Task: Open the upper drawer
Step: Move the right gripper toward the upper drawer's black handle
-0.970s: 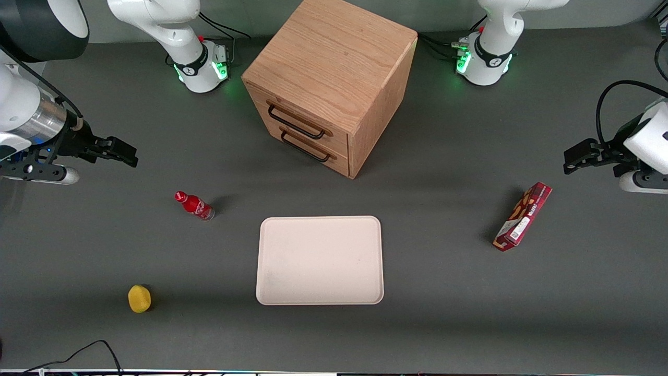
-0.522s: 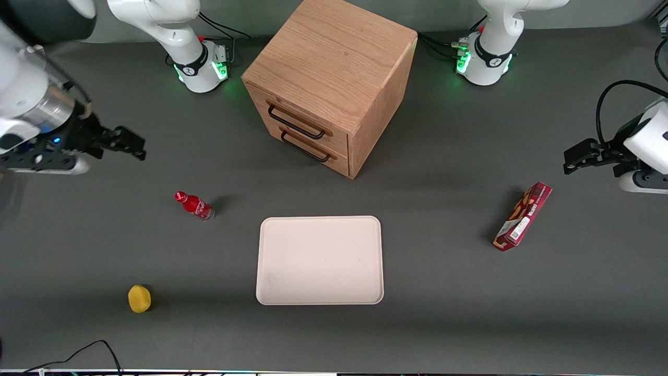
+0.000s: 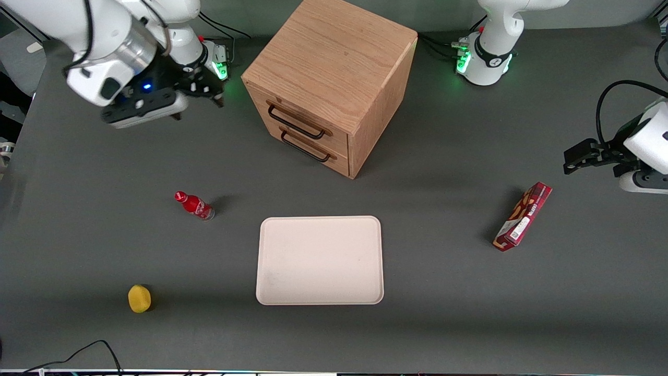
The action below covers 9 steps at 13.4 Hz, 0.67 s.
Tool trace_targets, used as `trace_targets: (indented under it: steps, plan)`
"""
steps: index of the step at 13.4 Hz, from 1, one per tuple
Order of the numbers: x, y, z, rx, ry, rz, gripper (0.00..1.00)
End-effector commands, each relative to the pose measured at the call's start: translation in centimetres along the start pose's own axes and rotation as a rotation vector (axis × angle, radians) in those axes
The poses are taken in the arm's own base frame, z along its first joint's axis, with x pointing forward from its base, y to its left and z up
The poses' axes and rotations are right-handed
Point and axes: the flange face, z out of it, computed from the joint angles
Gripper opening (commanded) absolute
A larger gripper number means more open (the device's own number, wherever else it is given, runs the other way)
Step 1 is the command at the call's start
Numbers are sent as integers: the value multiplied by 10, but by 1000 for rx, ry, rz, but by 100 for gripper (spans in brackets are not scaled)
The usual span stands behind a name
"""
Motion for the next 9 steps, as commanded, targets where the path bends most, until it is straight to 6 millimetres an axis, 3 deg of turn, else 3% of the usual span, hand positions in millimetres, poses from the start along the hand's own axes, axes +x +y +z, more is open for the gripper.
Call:
trace_targets:
  steps: [1, 4, 6, 9]
  plan:
    - [-15, -60, 12, 40, -41, -162, 100]
    - [-6, -73, 40, 88, -101, -453, 100]
    - [4, -66, 67, 118, -147, -627, 100]
    - [25, -46, 109, 174, -186, -703, 100]
